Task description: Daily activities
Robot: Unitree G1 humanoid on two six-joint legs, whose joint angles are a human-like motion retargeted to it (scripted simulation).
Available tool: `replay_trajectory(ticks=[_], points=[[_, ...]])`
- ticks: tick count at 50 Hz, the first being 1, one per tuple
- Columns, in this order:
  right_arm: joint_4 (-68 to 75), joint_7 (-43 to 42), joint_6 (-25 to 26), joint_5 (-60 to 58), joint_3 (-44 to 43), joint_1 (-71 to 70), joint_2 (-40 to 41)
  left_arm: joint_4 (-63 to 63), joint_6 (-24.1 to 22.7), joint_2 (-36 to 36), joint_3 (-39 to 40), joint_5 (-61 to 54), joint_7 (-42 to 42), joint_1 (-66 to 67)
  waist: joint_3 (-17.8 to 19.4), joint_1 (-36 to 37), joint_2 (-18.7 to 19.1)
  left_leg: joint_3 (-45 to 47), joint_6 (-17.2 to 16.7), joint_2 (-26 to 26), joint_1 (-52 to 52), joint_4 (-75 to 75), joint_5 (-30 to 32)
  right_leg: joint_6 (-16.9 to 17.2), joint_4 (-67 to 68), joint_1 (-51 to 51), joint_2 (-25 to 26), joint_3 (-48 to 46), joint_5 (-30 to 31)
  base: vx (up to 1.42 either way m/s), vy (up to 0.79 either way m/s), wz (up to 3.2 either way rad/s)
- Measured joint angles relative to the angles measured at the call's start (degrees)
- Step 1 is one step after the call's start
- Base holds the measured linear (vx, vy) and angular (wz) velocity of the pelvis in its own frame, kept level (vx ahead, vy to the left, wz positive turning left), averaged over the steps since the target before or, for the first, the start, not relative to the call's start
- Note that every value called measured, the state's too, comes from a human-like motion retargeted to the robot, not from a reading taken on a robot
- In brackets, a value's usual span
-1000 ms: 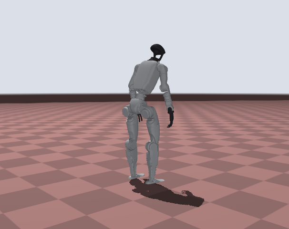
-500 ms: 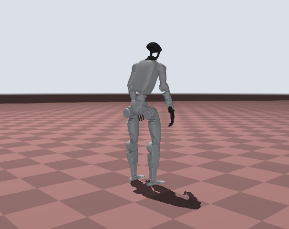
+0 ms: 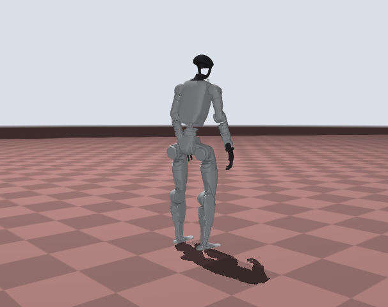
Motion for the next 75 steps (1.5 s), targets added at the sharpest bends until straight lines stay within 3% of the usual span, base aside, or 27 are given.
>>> replay_trajectory(ticks=[45,75], points=[[7.20,-3.89,-3.24,-2.16,1.57,2.36,2.76,5.37,-3.53,-1.23,-1.33,-0.43,0.79,1.23,-0.55,0.63,0.91,-0.69,-1.17,1.17,7.93,-0.22,-3.24,-0.80,-5.68,11.11,1.98,-1.32,0.27,0.00,0.00,0.00],[6.31,-6.14,-5.53,-3.51,3.74,2.47,2.42,0.85,-7.72,-0.33,-0.50,-2.46,1.12,3.70,0.67,1.76,1.30,1.58,-0.73,1.54,7.19,6.38,-8.44,-0.15,-8.05,13.97,2.62,0.09,1.39,0.00,0.00,0.00]])
